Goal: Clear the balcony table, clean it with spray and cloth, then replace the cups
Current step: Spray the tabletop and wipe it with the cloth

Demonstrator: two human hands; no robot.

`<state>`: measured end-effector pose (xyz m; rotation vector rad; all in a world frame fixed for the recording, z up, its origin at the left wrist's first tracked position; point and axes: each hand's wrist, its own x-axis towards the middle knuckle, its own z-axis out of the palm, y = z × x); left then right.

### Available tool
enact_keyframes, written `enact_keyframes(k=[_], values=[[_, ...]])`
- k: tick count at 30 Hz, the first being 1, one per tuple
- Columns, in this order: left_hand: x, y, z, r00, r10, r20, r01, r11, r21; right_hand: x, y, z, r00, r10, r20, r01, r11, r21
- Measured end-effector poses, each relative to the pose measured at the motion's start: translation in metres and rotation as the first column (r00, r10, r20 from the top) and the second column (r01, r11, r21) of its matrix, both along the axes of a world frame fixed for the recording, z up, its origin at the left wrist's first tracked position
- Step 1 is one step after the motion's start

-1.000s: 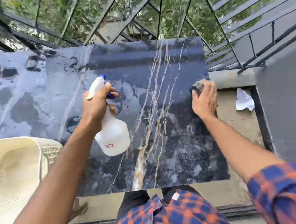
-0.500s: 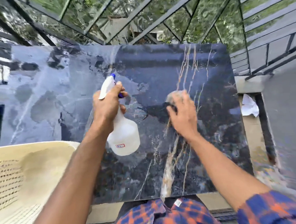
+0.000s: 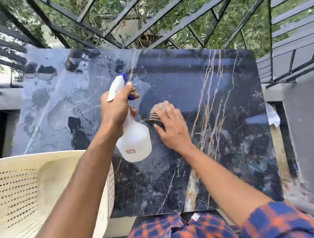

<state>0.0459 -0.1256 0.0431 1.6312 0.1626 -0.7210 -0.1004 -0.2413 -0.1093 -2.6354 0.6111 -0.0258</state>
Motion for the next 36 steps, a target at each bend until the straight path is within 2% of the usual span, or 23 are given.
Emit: enact_keyframes(k=[2,4,6,9,12,14,16,18,20,23,25,28,32,34,36], values=[[0.006,0.003,0.0,1.0,-0.01,0.001,0.01,1.0,-0.004,-0.017,-0.036,0.004,0.977,-0.196,-0.082,0.197,0.98,-0.007],[0.01,0.008,0.001,1.0,-0.013,0.006,0.013,1.0,-0.004,-0.001,-0.075,0.007,0.916,-0.376,-0.141,0.376,0.926,-0.024],[0.013,0.013,0.003,1.0,-0.004,0.01,0.004,1.0,-0.016,0.041,-0.097,0.01,0.897,-0.413,-0.158,0.411,0.91,-0.043],[0.014,0.018,0.006,1.0,0.029,-0.002,-0.029,0.999,-0.035,0.118,-0.088,0.017,0.93,-0.32,-0.181,0.327,0.945,0.006],[0.014,0.022,0.007,0.998,0.057,-0.014,-0.057,0.998,-0.036,0.162,-0.041,0.018,0.987,-0.021,-0.157,0.029,0.998,0.049],[0.014,0.024,0.006,0.998,0.068,-0.014,-0.068,0.997,-0.047,0.146,-0.011,0.014,0.976,0.189,-0.108,-0.185,0.982,0.047],[0.015,0.026,0.005,0.997,0.073,-0.014,-0.074,0.996,-0.051,0.101,0.002,0.004,0.96,0.28,-0.029,-0.279,0.959,0.042],[0.014,0.028,0.005,0.997,0.078,-0.023,-0.079,0.996,-0.051,0.055,-0.006,0.001,0.959,0.282,-0.021,-0.281,0.958,0.049],[0.014,0.03,0.005,0.997,0.067,-0.027,-0.068,0.996,-0.055,0.045,-0.031,0.002,0.985,0.154,-0.074,-0.149,0.986,0.072],[0.012,0.032,0.006,0.997,0.066,-0.027,-0.068,0.996,-0.065,0.098,-0.07,0.012,0.982,-0.105,-0.155,0.115,0.992,0.057],[0.009,0.033,0.007,0.998,0.063,-0.012,-0.064,0.996,-0.062,0.14,-0.07,0.022,0.969,-0.157,-0.188,0.167,0.985,0.038],[0.004,0.03,0.008,0.998,0.06,0.002,-0.06,0.997,-0.058,0.159,-0.024,0.021,0.986,0.01,-0.166,-0.011,1.0,-0.007],[-0.008,0.017,0.006,0.999,0.011,-0.034,-0.014,0.995,-0.097,0.075,0.05,0.001,0.966,0.258,-0.013,-0.258,0.966,-0.008],[-0.015,0.012,0.003,0.999,-0.027,-0.024,0.026,0.997,-0.067,0.017,0.041,-0.002,0.957,0.289,0.007,-0.289,0.957,0.019],[-0.026,0.006,-0.001,0.998,-0.066,-0.009,0.066,0.997,-0.04,-0.04,0.0,-0.001,0.984,0.176,0.015,-0.176,0.984,0.024]])
